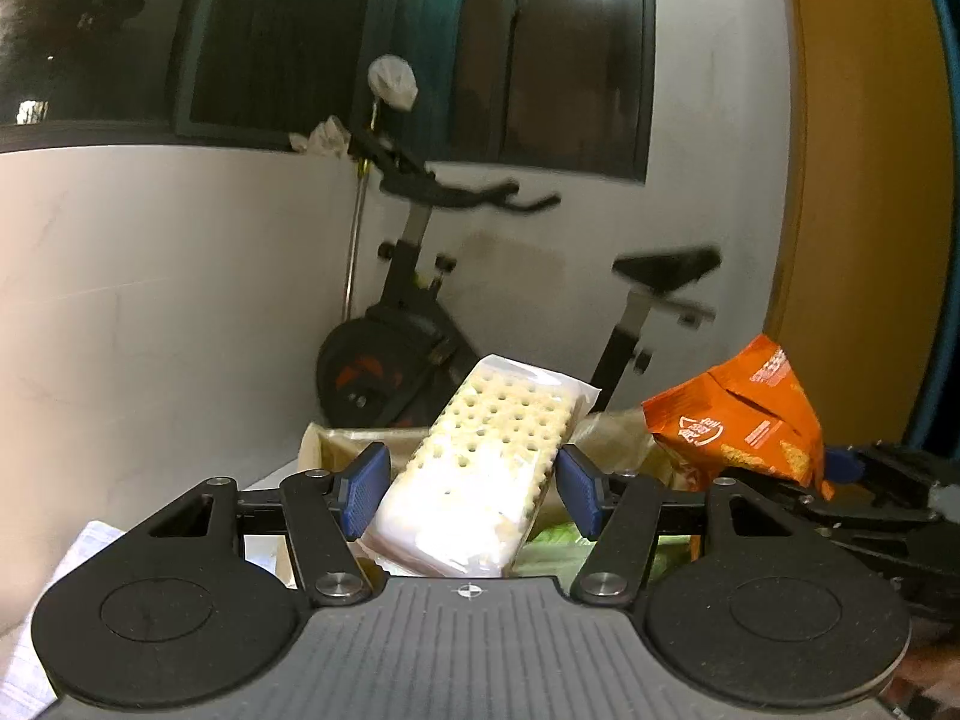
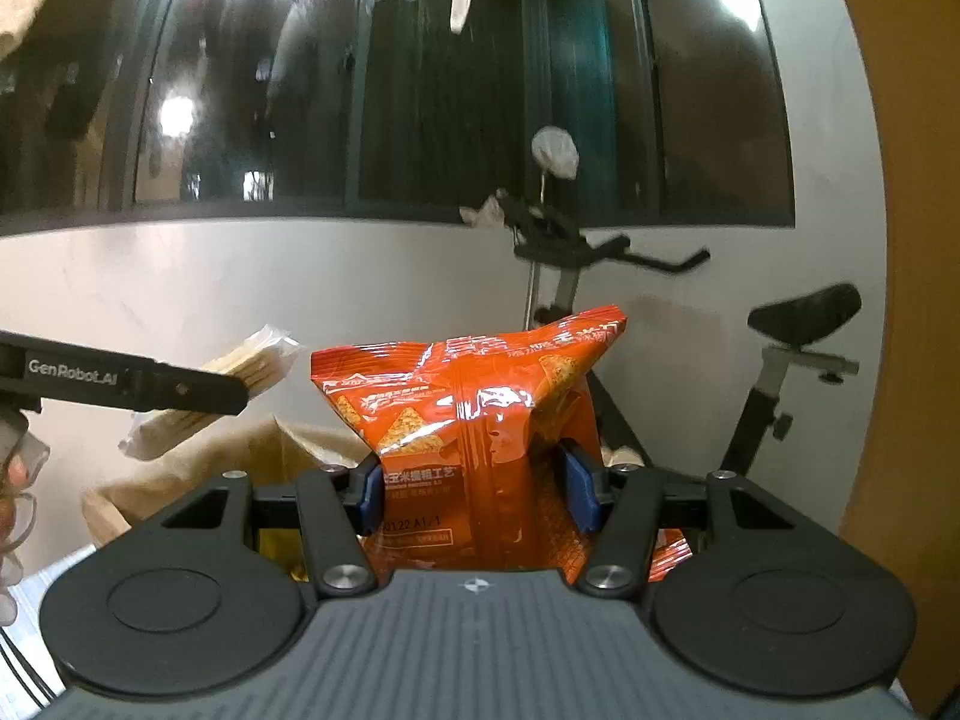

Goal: Organize snacks
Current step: 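Open both tools over the box and move them back to the table, then grasp the red snack packet with the right tool while the left tool closes on the red-and-white packets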

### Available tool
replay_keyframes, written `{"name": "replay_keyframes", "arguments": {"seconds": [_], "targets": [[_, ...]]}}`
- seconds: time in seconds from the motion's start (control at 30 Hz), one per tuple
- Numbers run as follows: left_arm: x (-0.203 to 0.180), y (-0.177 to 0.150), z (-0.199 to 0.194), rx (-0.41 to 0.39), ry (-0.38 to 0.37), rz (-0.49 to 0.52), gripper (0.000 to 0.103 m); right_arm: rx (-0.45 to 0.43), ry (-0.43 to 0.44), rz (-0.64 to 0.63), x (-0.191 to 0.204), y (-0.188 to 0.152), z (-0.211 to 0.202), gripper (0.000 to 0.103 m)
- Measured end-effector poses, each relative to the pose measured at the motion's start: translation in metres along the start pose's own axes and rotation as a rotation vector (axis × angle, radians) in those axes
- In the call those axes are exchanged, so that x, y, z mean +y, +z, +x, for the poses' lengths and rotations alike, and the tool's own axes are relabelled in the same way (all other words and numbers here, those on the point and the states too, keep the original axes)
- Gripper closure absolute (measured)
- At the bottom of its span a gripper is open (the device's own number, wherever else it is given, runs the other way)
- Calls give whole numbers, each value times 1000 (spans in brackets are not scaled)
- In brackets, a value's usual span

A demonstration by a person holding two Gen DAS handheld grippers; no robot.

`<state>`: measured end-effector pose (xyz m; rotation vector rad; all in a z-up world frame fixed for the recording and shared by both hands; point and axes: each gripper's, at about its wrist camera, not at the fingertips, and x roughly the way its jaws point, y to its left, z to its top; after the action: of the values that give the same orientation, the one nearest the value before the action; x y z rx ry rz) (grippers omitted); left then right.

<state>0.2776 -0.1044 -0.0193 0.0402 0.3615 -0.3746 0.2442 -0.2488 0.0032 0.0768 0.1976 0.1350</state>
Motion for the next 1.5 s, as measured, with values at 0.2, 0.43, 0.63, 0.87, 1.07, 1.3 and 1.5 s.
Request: {"name": "replay_keyframes", "arguments": {"seconds": [0.2, 0.43, 0.63, 0.87, 1.07, 1.3, 1.5], "targets": [[16, -5, 5, 33, -18, -22, 22, 55, 18, 16, -2, -13, 7, 29], [27, -11, -10, 34, -41, -26, 22, 43, 38, 56, -6, -13, -6, 23], [52, -27, -37, 37, -82, -76, 22, -8, 46, 76, -12, -18, -37, 23], [71, -70, -75, 45, -10, -53, 23, -66, 20, 61, -7, -43, -87, 23], [84, -107, -85, 87, 27, -96, 23, -15, 17, 73, 7, -82, -104, 23], [88, -139, -82, 153, 55, -103, 24, 192, 12, 73, 18, -131, -82, 29], [90, -166, -80, 205, 93, -135, 27, 435, 11, 138, 26, -173, -56, 30]]}}
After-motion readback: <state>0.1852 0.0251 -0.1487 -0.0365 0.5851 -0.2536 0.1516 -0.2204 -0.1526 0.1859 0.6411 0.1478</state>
